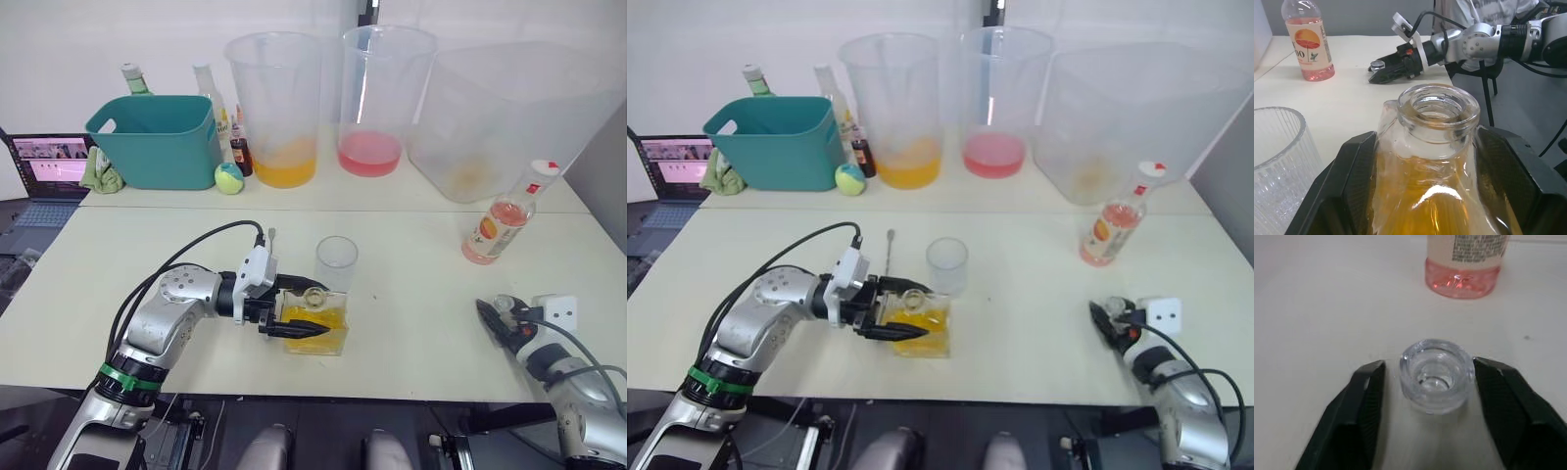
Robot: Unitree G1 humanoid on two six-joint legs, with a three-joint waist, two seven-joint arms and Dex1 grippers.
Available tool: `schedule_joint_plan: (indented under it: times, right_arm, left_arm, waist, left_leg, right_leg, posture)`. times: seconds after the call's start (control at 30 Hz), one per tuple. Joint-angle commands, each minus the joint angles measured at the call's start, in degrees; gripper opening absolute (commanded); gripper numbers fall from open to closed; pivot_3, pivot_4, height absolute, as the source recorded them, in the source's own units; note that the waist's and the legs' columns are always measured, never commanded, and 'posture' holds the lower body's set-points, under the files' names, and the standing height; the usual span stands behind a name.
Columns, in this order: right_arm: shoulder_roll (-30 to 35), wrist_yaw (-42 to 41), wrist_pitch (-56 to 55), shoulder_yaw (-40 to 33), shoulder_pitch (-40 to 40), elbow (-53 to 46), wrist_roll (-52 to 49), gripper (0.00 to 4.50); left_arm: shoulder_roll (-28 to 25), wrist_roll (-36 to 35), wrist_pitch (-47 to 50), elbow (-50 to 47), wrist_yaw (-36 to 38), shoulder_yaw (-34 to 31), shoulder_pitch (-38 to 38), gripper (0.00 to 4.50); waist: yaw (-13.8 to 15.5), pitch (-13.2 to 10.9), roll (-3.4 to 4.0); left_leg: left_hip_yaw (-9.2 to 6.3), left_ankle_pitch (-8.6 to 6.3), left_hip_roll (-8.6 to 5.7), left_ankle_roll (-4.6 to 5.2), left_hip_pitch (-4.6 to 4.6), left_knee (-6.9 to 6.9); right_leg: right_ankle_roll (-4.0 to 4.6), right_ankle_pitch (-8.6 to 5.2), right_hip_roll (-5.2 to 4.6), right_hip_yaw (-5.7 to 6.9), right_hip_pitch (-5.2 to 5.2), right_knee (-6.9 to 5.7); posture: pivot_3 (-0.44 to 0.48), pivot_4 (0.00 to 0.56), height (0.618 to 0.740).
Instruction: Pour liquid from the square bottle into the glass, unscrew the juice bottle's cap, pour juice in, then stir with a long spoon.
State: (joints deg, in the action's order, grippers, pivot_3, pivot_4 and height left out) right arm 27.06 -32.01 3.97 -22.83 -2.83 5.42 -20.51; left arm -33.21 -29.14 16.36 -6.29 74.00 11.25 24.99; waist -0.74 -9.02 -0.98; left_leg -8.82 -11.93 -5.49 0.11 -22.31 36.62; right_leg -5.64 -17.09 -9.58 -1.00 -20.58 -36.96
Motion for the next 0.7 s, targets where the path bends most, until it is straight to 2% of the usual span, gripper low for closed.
schedule_joint_plan:
  times: [0.03, 0.37, 0.7]
  right_arm:
    - [0.0, 0.9, -4.3, -1.2, 0.3, -2.8, 0.4, 4.44]
    - [1.0, 0.3, -2.6, -1.3, -2.9, -9.9, -1.9, 4.47]
    - [6.0, -2.5, 12.7, 4.3, -8.0, -36.5, -11.1, 4.47]
  left_arm:
    - [-0.4, 2.3, 0.2, 0.6, -0.6, 0.5, 0.2, 2.8]
    - [-1.4, 1.4, 0.6, -1.1, -1.1, -1.3, 0.4, 2.8]
    - [-8.8, -6.5, 8.3, -4.3, -1.0, -12.2, 4.2, 2.8]
  waist:
    - [0.0, 0.0, 0.12]
    - [0.0, 0.0, 0.14]
    - [-0.7, -0.1, 0.17]
  left_leg:
    - [0.0, 0.0, 0.0, 0.0, 0.0, -0.01]
    - [0.0, 0.0, 0.0, 0.0, -0.01, -0.1]
    - [0.02, 0.02, 0.16, -0.04, -0.62, -0.14]
  right_leg:
    - [0.0, 0.0, 0.0, 0.0, -0.01, -0.01]
    - [0.0, 0.0, 0.01, -0.01, -0.06, -0.01]
    - [0.04, 0.02, 0.26, -0.04, -0.89, -0.2]
  posture:
    - [0.0, 0.15, 0.729]
    - [0.0, 0.15, 0.729]
    - [0.0, 0.15, 0.729]
